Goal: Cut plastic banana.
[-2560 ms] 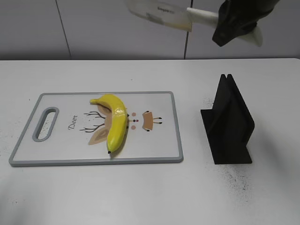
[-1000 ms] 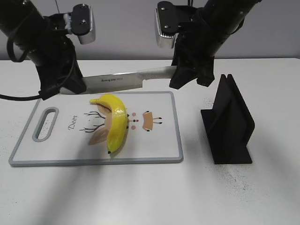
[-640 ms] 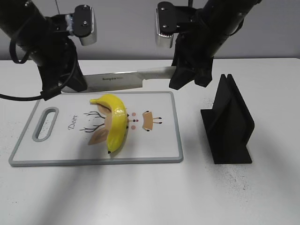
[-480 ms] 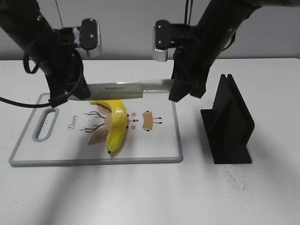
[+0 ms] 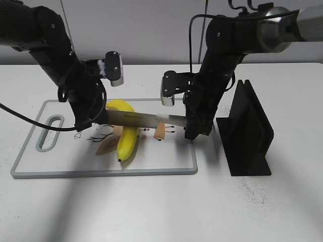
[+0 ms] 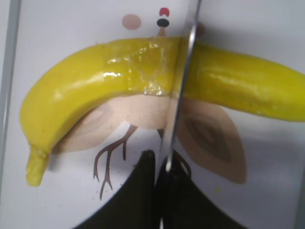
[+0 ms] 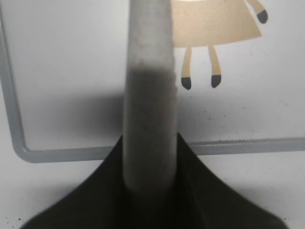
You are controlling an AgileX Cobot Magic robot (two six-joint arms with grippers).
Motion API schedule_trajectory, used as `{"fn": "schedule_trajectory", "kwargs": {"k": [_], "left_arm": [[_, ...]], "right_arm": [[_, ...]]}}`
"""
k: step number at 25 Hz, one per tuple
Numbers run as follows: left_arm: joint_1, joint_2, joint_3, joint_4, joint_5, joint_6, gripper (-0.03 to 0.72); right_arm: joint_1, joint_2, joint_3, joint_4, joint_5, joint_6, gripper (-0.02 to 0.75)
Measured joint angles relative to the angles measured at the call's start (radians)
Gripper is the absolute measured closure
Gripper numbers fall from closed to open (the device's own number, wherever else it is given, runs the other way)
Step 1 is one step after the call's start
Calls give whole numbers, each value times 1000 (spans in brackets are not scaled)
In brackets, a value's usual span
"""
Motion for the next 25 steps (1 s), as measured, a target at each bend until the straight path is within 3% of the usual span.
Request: {"fn": "schedule_trajectory", "kwargs": {"k": [14,25], "left_arm": [[-1,-206,20,-22,53,-17,697],[-1,-368,20,-62,149,-22,698]], "right_arm": [[3,-192,-57,-37,96,15,571],[3,-321,-64,1,173,4,571]]}}
